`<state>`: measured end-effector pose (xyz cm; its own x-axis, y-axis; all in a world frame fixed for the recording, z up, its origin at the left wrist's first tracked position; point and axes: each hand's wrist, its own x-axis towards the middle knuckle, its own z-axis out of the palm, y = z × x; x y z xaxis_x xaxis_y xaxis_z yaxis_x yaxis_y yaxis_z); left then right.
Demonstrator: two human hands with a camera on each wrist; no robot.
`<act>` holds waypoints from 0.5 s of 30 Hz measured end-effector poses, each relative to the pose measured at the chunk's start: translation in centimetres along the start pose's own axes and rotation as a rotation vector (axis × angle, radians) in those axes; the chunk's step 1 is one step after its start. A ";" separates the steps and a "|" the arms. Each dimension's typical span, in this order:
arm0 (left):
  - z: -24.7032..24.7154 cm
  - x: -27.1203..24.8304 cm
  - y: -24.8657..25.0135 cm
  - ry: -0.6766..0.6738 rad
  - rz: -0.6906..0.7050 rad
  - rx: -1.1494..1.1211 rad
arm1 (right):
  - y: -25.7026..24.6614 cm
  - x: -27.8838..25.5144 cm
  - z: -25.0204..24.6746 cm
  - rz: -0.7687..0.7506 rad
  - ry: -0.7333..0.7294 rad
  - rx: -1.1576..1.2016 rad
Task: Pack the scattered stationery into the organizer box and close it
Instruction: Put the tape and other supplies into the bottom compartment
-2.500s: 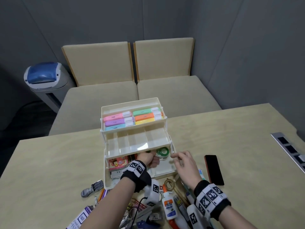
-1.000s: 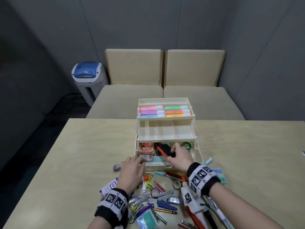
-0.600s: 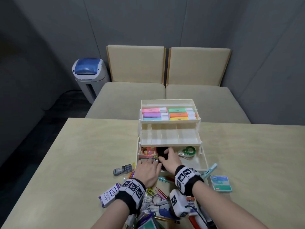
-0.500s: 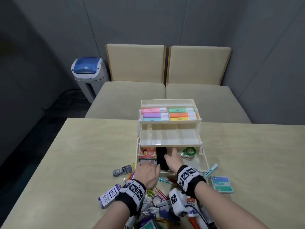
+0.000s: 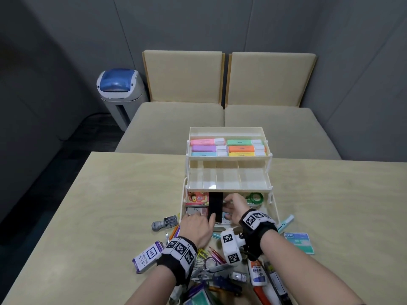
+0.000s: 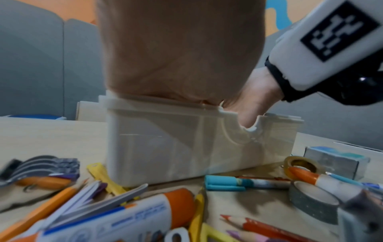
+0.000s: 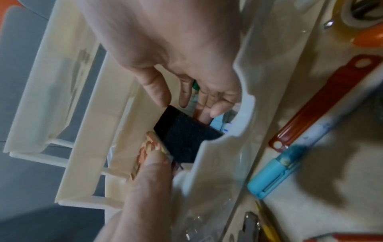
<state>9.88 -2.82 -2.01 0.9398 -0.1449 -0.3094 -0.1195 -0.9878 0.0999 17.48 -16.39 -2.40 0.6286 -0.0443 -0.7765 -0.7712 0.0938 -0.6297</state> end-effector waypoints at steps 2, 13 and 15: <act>-0.1 0.0 0.0 0.004 0.005 0.008 | 0.3 0.2 0.3 -0.010 -0.005 -0.011; 0.2 -0.2 0.2 0.066 -0.042 0.002 | 0.3 0.3 1.5 -0.070 0.066 -0.364; 0.1 -0.1 0.2 0.067 -0.003 0.028 | 0.2 0.3 1.4 -0.039 0.044 -0.263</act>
<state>9.68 -3.00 -2.08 0.9593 -0.1391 -0.2459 -0.1249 -0.9895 0.0722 17.63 -14.97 -2.68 0.6575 -0.0864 -0.7485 -0.7500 -0.1705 -0.6391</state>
